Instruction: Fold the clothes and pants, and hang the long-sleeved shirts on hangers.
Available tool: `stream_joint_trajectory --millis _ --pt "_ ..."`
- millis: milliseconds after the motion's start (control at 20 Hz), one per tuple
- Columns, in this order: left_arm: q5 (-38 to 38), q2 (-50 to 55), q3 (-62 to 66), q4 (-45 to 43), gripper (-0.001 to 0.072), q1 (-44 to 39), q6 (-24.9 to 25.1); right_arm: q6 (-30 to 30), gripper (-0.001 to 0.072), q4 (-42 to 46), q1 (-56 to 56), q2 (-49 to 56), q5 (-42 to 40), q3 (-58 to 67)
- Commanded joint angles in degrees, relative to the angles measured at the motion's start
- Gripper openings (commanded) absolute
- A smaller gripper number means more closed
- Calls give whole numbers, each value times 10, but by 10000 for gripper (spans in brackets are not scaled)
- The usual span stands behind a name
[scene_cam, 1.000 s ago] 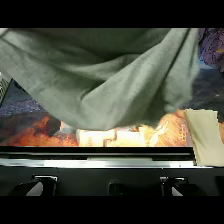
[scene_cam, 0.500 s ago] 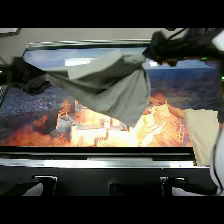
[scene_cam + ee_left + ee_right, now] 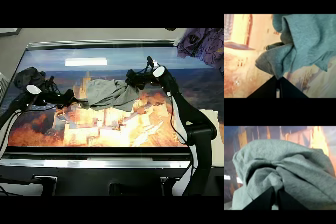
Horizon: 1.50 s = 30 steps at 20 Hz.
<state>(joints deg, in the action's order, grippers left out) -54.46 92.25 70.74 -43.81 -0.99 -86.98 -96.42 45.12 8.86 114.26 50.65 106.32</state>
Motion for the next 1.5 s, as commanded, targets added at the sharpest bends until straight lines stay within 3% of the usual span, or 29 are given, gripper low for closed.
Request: stream_joint_trajectory --millis 0,150,350,500,550,600,750,900,1450 --pt "25 37 -3 14 16 0 12 4 217 -24 -2 23 -31 11" --pt "18 35 -3 17 17 7 13 49 334 -21 -43 -11 85 30" --pt "2 34 -3 24 16 15 13 82 365 108 -143 -88 261 29" --pt "-6 34 -3 24 16 16 15 104 378 115 -199 -116 307 -9" --pt "-8 34 -3 24 17 16 15 111 453 103 -206 -116 327 -34" --pt "-8 34 -3 24 16 16 15 121 478 92 -206 -116 333 -66" --pt "-10 34 -3 24 17 16 15 152 478 28 -185 -115 291 -167" --pt "-10 34 -3 24 17 16 15 154 479 19 -146 -110 221 -226" --pt "-10 34 -3 24 17 17 16 130 473 -16 -28 -60 114 -235"
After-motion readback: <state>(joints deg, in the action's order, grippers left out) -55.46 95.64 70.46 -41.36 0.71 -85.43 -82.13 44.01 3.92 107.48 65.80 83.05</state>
